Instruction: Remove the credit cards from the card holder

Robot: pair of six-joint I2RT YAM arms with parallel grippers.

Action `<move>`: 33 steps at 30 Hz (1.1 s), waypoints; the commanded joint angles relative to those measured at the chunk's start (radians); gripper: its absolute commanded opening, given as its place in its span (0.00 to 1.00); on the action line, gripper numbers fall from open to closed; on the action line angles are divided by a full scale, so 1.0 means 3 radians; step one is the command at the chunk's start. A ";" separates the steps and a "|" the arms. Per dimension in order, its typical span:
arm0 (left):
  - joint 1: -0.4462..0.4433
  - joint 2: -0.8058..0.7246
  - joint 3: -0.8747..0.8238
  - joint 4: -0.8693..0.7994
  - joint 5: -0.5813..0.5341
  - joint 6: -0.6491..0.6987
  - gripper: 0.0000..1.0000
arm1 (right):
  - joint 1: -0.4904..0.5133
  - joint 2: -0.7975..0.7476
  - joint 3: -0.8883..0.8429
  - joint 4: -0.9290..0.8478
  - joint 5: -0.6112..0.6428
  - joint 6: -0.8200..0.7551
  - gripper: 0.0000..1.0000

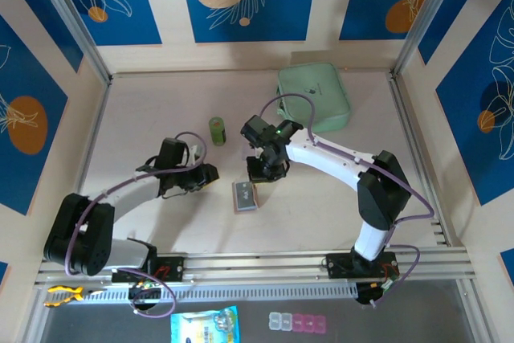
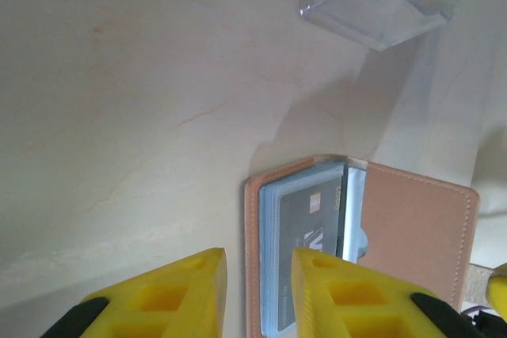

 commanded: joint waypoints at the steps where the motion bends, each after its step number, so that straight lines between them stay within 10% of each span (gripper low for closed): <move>1: -0.0074 0.0106 -0.0011 0.0096 0.0119 0.0006 0.27 | -0.0081 -0.0129 -0.0100 -0.0146 0.0035 0.0020 0.06; 33: -0.0802 0.0517 0.0033 0.0406 -0.0213 -0.0445 0.11 | -0.0294 0.0318 -0.0781 0.0236 0.0539 -0.0103 0.09</move>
